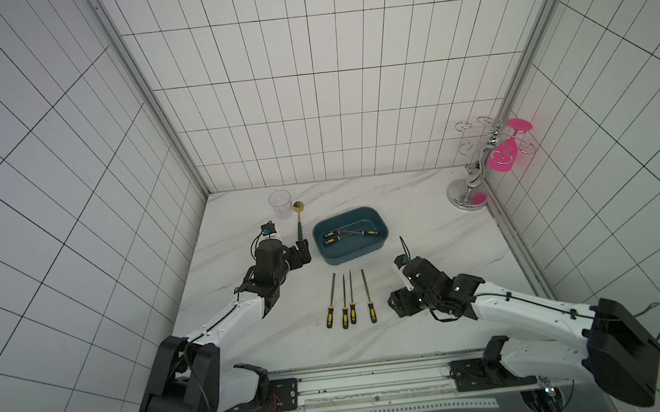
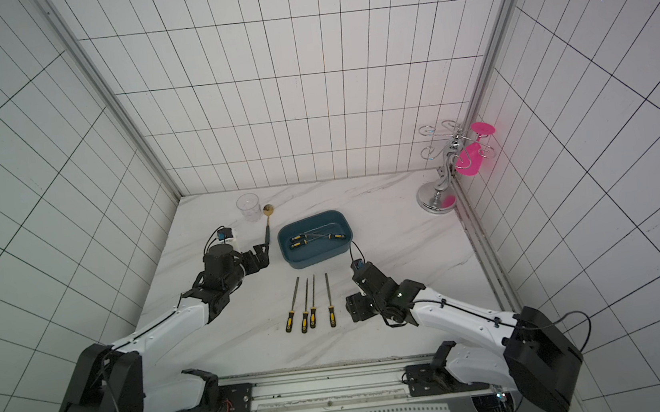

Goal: Put the file tool into the storage box
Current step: Pick up the file tool from the center of the board.

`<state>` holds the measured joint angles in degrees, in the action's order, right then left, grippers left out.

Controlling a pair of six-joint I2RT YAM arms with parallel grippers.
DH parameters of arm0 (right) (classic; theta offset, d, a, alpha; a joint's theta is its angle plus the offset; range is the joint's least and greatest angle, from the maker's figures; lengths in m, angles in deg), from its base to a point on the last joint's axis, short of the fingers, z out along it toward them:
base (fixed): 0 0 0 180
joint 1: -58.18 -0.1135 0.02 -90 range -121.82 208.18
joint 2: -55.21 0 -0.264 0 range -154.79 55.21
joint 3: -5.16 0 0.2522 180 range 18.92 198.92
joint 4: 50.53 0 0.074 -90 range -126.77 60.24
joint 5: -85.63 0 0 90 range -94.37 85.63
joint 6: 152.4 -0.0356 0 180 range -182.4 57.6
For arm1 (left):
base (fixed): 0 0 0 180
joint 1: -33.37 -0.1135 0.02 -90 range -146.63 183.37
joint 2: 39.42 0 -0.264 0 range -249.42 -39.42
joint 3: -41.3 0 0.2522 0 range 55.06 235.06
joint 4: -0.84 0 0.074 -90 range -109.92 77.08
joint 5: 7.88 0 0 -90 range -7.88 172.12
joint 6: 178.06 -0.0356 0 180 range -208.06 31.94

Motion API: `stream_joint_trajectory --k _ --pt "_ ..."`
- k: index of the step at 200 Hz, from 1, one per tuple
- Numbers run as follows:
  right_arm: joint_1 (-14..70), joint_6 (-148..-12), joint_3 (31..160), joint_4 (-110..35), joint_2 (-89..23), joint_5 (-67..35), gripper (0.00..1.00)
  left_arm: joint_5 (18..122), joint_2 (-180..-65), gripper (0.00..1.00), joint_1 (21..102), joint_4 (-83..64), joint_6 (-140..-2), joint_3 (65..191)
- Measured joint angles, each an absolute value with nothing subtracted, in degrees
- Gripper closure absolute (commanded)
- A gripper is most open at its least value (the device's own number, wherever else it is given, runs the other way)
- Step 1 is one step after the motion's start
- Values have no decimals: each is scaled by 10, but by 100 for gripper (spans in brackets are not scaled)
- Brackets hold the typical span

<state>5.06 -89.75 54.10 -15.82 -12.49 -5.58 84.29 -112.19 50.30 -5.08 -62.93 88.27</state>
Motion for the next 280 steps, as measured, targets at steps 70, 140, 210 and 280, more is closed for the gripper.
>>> stream_joint_trajectory --k 70,140,210,280 --pt "5 -943 617 -89 -190 -20 35 845 -1117 2 502 -51 -625 883" --pt "-53 -967 688 -74 -296 -15 38 845 -1110 2 502 -51 -624 882" --pt "-93 -974 726 -59 -367 -1 42 845 -1101 2 502 -51 -624 881" --pt "-115 -978 796 -20 -441 34 45 845 -1099 2 502 -50 -622 879"
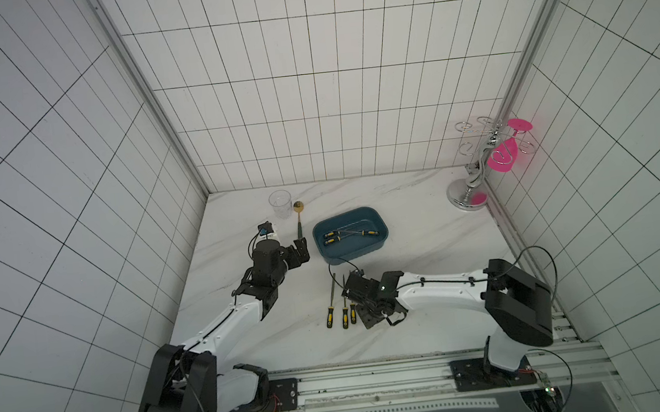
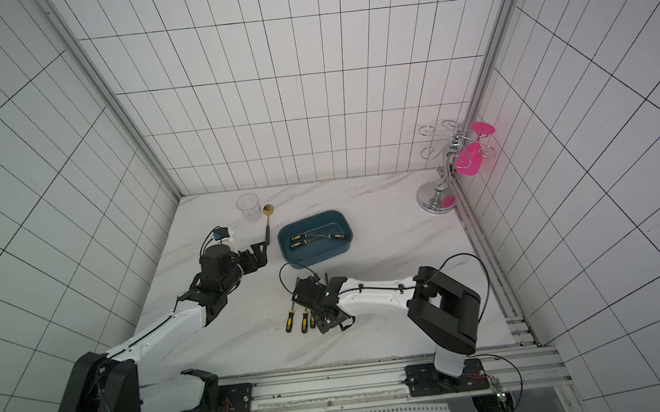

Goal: Put the file tool into the storage box
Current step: Pick up the file tool from the center of the board.

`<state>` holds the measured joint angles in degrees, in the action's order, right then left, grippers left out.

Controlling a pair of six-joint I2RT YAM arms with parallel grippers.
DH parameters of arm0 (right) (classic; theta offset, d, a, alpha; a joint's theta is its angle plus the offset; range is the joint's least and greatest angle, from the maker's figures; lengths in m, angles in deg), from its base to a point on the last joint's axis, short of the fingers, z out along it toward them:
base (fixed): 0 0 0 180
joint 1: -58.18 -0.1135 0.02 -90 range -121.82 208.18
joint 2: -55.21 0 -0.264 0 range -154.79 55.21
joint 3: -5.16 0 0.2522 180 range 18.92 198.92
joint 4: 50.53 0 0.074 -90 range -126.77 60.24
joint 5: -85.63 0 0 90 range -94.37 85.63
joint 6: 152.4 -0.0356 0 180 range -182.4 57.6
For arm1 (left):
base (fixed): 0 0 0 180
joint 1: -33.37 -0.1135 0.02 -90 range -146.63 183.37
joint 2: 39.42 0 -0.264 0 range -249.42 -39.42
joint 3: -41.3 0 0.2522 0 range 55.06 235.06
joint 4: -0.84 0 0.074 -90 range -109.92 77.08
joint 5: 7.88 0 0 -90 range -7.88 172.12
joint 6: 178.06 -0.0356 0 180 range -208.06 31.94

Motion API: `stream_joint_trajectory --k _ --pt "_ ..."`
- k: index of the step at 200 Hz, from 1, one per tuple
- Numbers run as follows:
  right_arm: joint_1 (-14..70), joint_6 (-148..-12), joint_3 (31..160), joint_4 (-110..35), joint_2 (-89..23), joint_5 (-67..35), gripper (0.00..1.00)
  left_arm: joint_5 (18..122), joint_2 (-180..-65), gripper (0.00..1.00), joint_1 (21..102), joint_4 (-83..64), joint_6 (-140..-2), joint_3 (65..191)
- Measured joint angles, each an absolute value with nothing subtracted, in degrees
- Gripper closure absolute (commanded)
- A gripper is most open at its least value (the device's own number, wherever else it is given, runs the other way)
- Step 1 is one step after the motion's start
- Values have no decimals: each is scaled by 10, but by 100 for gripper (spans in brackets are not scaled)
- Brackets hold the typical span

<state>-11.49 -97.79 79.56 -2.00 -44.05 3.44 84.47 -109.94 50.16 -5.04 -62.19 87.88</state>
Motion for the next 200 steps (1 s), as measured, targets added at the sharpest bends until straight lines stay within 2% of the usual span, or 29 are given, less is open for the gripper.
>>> stream_joint_trajectory --k 54,115,200 --pt "-123 -981 811 4 -468 49 49 845 -1099 2 502 -51 -621 878" --pt "-124 -987 815 5 -472 54 66 845 -1099 2 501 -50 -621 878" --pt "-124 -994 788 8 -443 90 84 845 -1099 2 501 -50 -621 878"
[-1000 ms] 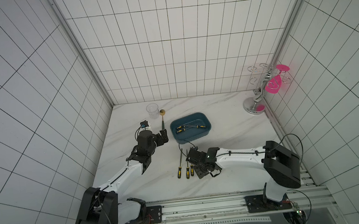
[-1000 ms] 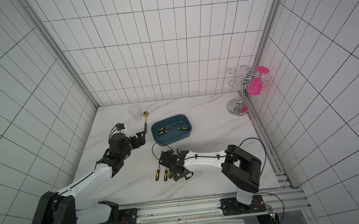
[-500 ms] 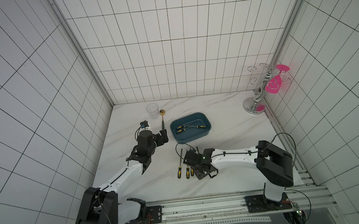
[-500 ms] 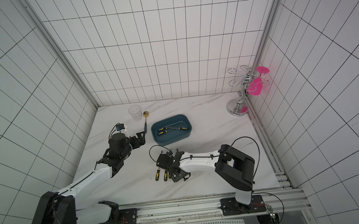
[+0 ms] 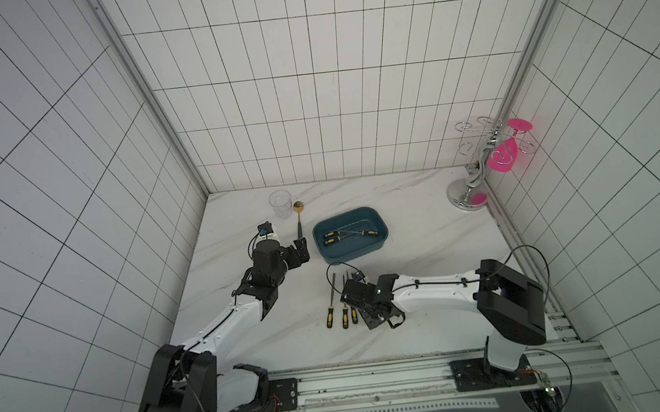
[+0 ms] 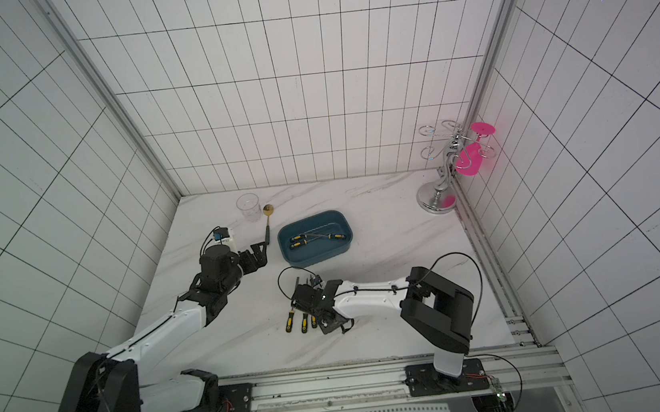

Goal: Put the file tool into the storage box
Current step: Pick up the file tool from the center of the board, then place the file tool in the storage box.

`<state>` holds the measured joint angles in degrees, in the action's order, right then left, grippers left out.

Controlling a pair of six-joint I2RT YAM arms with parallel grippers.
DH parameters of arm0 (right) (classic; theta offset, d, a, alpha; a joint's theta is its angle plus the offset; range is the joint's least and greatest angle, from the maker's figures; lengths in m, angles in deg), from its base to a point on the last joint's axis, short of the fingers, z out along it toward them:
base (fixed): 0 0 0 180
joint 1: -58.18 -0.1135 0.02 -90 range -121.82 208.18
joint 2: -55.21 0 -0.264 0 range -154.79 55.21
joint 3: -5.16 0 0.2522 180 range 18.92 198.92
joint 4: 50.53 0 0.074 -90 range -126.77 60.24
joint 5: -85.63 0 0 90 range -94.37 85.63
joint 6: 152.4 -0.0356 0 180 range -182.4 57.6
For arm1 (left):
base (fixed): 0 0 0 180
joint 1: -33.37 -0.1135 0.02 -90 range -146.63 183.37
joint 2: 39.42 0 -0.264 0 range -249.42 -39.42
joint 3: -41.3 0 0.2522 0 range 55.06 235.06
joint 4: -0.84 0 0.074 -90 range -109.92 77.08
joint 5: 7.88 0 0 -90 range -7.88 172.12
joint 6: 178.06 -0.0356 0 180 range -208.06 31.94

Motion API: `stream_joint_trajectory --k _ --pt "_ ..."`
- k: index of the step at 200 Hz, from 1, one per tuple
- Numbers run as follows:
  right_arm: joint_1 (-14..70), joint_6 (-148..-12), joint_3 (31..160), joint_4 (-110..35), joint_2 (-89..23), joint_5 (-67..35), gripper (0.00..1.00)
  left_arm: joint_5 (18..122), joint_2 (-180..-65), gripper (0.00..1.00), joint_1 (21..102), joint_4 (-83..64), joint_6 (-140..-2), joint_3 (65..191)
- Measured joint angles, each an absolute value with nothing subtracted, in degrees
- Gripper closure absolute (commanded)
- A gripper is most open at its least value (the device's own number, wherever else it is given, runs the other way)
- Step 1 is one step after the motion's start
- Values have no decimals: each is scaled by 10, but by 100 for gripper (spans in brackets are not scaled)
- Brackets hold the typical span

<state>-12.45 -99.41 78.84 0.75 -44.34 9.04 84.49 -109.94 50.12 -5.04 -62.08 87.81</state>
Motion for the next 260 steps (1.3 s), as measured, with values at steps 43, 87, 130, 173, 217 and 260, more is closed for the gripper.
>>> stream_joint_trajectory --k 43,87,130,173,217,260 --pt "-124 -996 764 9 -383 117 85 845 -1099 2 501 -50 -621 878" --pt "-124 -979 749 18 -318 142 83 847 -1099 2 501 -51 -621 878" --pt "-97 -876 750 20 -241 155 80 863 -1076 2 500 -51 -619 866" --pt "-5 -739 788 19 -261 150 82 874 -1052 2 490 -49 -610 852" --pt "45 -601 852 -13 -335 118 84 875 -1052 2 481 -50 -604 849" --pt "89 -497 898 -47 -404 81 85 876 -1050 2 478 -48 -598 846"
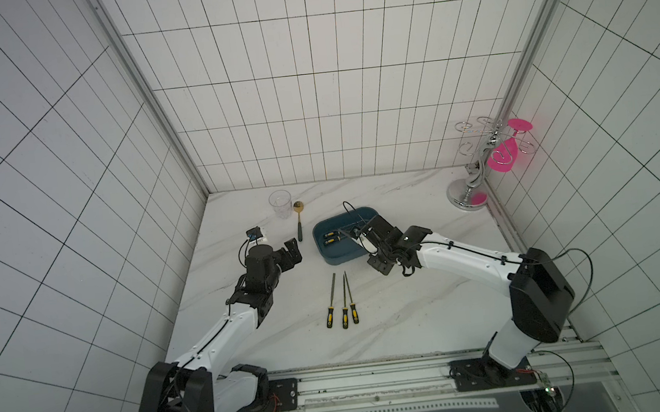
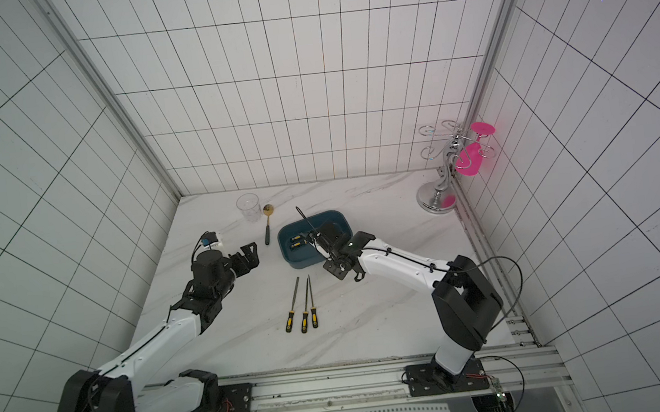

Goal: Put the file tool into the storage box
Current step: Place the file tool in the storage box.

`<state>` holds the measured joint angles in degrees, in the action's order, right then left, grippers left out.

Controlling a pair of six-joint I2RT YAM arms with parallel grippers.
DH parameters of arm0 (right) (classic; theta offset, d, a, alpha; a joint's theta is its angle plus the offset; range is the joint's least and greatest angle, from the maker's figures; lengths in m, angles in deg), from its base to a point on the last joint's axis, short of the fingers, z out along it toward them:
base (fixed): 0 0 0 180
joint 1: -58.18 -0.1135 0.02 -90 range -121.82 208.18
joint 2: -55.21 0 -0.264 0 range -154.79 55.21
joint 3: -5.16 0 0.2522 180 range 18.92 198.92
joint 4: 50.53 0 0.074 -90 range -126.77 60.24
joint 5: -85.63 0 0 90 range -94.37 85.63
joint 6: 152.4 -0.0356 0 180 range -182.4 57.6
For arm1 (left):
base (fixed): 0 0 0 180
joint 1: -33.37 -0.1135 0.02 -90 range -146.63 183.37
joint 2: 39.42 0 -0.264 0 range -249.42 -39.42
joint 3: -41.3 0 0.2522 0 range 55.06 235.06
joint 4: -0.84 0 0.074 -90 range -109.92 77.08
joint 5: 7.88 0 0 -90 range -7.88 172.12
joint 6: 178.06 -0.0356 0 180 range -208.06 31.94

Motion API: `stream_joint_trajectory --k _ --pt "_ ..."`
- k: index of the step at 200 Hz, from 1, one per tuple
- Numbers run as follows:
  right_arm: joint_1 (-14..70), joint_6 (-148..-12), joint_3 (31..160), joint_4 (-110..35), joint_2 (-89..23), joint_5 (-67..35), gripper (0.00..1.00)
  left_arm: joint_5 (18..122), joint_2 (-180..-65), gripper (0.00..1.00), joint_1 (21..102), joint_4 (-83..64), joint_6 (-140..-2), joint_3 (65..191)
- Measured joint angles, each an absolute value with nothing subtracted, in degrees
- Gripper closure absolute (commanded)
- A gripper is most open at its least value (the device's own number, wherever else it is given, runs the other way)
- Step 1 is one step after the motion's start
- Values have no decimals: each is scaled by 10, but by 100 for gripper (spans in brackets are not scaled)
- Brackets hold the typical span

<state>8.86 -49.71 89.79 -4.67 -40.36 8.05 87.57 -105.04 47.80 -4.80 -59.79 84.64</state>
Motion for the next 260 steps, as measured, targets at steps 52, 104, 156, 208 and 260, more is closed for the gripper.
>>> stream_joint_trajectory --k 52,104,156,208,260 --pt "133 -400 979 -65 -493 55 85 877 -1045 2 475 -45 -593 840" --pt "154 -335 1039 -69 -542 34 84 877 -1045 2 474 -45 -591 840" --pt "161 -283 1069 -63 -582 30 74 877 -1045 2 474 -45 -591 840" --pt "167 -281 1124 -21 -614 33 38 876 -1050 2 474 -41 -591 840" --pt "167 -303 1119 -18 -603 31 37 876 -1050 2 474 -41 -591 840"
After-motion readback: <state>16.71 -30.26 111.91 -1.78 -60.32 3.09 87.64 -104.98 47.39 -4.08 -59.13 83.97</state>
